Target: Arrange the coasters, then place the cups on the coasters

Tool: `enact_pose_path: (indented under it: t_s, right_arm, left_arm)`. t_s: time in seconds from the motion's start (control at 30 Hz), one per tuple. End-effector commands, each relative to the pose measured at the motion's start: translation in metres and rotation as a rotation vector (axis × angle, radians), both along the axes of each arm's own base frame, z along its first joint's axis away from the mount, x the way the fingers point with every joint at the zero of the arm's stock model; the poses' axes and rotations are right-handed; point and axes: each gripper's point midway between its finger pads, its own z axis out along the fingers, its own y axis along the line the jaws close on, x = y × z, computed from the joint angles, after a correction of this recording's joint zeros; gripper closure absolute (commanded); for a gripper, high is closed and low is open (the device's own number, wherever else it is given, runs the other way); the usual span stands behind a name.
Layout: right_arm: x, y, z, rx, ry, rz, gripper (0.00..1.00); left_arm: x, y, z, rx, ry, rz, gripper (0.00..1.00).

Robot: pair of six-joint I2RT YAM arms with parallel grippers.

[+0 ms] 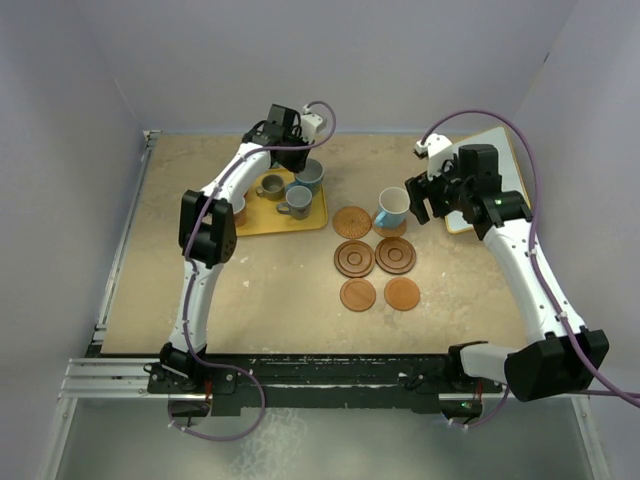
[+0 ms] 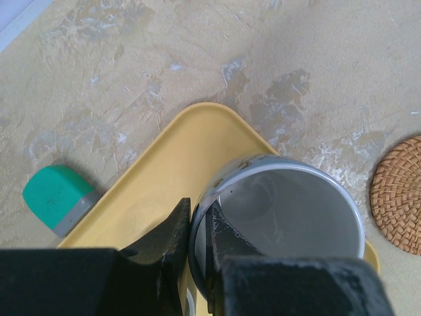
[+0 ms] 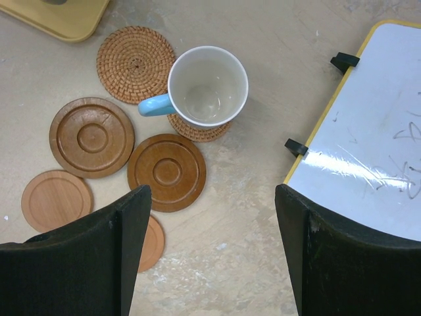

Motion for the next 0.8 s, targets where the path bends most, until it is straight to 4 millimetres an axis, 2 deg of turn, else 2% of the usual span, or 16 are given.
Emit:
enact_pose_path:
  t_s: [0.0,0.5,0.63,0.77]
  right_arm:
    - [-0.001,0.002,0.014,0.032,-0.056,0.014,0.22]
    - [-0.003,-0.004,0.018,0.047,-0.069,-0.006,0.21]
    - [-0.003,-0.006,0.02,0.05,-0.077,-0.011,0.21]
    - [-0.004,-0.009,0.023,0.059,-0.083,-0.023,0.21]
  left_arm:
    - [0.016,-0.005,0.08,-0.061,-0.189,0.021,0.97]
    - [0.007,-0.001,0.199,-0.212,-0.4,0.114,0.97]
    - [-0.006,-0.011,0.216,-0.255,-0.403,0.114,0.97]
    - [-0.02,-0.023,0.224,-0.259,-0.406,0.116,0.97]
